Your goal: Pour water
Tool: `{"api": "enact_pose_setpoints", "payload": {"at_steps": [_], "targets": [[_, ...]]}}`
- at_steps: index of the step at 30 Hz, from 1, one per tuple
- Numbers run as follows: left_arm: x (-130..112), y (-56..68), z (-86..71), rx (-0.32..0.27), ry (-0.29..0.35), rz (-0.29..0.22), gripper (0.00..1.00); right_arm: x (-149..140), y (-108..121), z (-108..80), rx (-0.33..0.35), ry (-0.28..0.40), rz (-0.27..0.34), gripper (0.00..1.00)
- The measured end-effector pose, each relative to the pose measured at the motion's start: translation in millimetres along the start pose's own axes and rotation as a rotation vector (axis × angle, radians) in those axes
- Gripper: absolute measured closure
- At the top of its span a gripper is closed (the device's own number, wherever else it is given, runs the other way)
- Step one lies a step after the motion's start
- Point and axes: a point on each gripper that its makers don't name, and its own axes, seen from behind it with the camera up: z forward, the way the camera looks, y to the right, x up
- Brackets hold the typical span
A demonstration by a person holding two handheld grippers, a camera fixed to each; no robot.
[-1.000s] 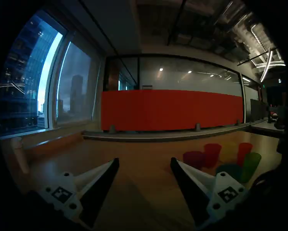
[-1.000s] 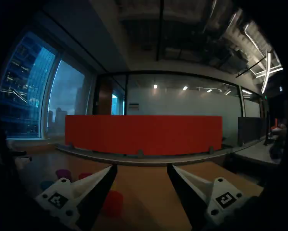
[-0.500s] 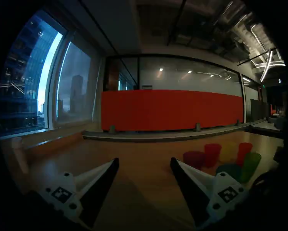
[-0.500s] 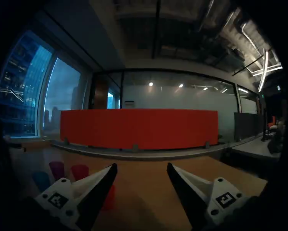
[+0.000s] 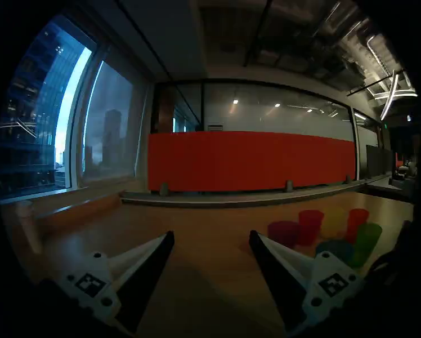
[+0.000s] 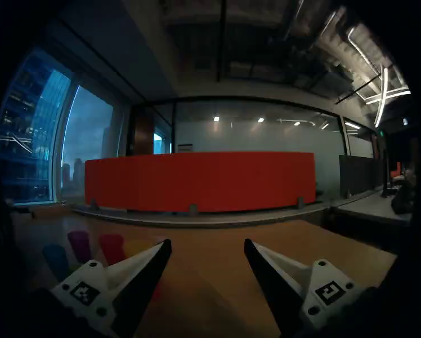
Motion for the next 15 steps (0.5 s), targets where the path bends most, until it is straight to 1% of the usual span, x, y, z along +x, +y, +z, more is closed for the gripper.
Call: {"api": "enact_pose_setpoints", "payload": {"at_steps": [6,15], "targets": [[0,-0.2,0.2,0.0,0.0,0.0,0.01,-5,1,1.6,0.0,-0.007,0.01,0.0],[-1,0.0,0.0,0.0,0.0,0.0,0.01,-13,9,0.7,-0.014,-0.02,0.025,0.0]]}}
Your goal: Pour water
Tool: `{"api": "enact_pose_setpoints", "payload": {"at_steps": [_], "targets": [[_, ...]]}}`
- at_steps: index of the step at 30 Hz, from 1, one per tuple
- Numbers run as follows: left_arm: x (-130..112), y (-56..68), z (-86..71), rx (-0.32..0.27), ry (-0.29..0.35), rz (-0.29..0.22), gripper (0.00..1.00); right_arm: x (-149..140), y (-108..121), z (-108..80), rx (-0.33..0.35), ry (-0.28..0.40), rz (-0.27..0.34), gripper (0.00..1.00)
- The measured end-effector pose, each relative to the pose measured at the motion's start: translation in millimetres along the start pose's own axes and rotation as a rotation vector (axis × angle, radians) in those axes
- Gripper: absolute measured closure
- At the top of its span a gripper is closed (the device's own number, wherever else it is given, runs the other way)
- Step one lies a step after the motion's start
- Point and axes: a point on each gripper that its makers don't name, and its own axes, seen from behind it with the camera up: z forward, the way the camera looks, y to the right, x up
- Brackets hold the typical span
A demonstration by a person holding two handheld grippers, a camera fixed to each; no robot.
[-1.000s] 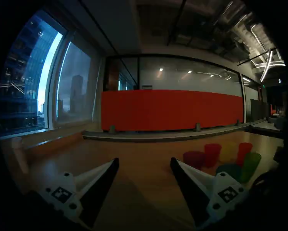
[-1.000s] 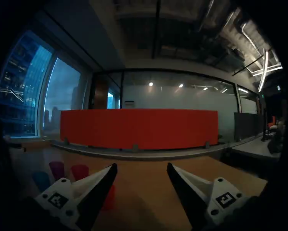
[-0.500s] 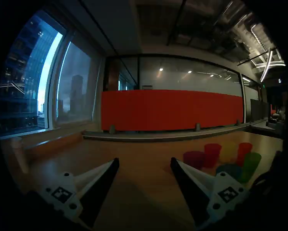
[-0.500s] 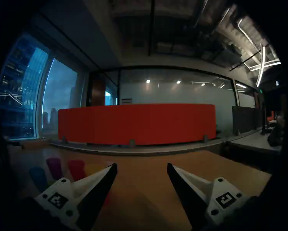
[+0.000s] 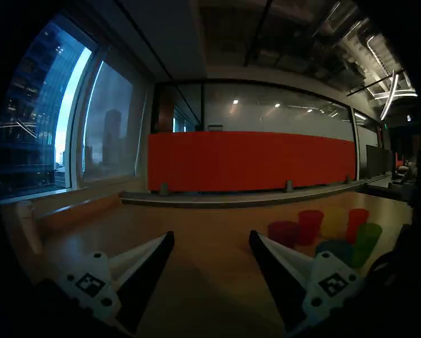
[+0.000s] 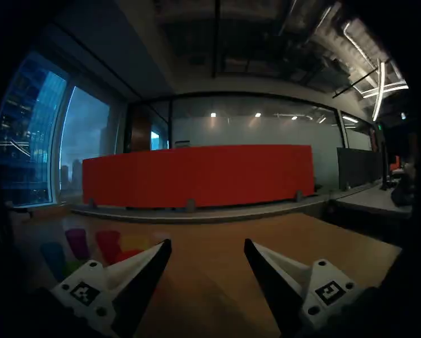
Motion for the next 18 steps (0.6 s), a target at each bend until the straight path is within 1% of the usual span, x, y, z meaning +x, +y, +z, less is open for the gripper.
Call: {"api": "enact_pose_setpoints", "payload": {"at_steps": [7,18], "targets": [[0.3,-0.1,0.0,0.0,0.0,0.0,0.01,-3.7,-0.4,0.1,0.002,-0.01,-0.001,0.0],[0.4,-0.7,-0.4,0.0,0.0,0.0,0.01,-9.3,-1.0,-0.1,-0.002,-0.031,-0.024,0.0]]}}
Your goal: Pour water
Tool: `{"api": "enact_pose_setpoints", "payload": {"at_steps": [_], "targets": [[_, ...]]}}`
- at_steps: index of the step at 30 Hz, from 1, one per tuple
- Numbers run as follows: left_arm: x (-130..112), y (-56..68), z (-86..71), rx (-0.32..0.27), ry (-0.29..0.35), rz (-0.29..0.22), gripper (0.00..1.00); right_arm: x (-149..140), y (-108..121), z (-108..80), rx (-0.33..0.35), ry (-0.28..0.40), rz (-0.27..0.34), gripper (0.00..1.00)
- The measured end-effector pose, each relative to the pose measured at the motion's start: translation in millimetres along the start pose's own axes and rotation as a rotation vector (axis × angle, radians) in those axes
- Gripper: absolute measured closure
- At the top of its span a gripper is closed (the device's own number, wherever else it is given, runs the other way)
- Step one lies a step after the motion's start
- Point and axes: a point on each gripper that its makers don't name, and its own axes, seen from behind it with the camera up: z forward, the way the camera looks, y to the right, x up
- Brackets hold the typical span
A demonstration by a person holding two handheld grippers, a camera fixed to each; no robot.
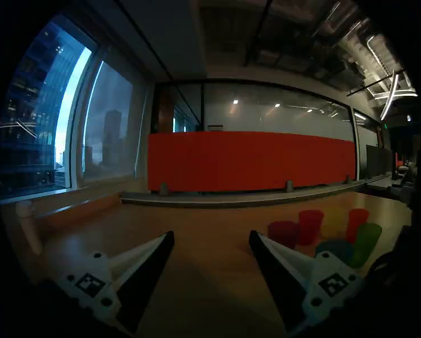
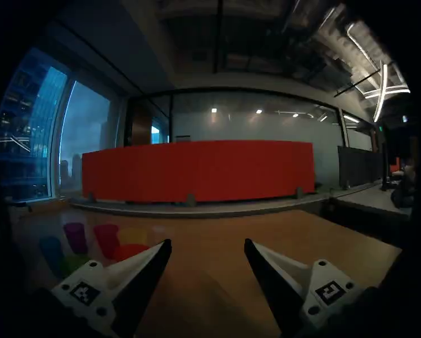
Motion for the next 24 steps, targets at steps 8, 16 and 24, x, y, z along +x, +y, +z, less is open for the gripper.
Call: {"api": "enact_pose_setpoints", "payload": {"at_steps": [8,16,24], "targets": [[0.1,0.1,-0.1,0.0,0.0,0.0,0.01,-1.5,-1.6,0.8,-0.005,-0.004,-0.027,0.0],[0.2,0.1,-0.6,0.0,0.0,0.0,0.01,-0.7,-1.7,0.4,-0.008,-0.005,-0.029,0.0],[0.6,0.4,-0.3,0.0,0.0,0.0,0.01,-1.1,-0.3,0.8,-0.015,-0.004,-0.029,0.0]]}}
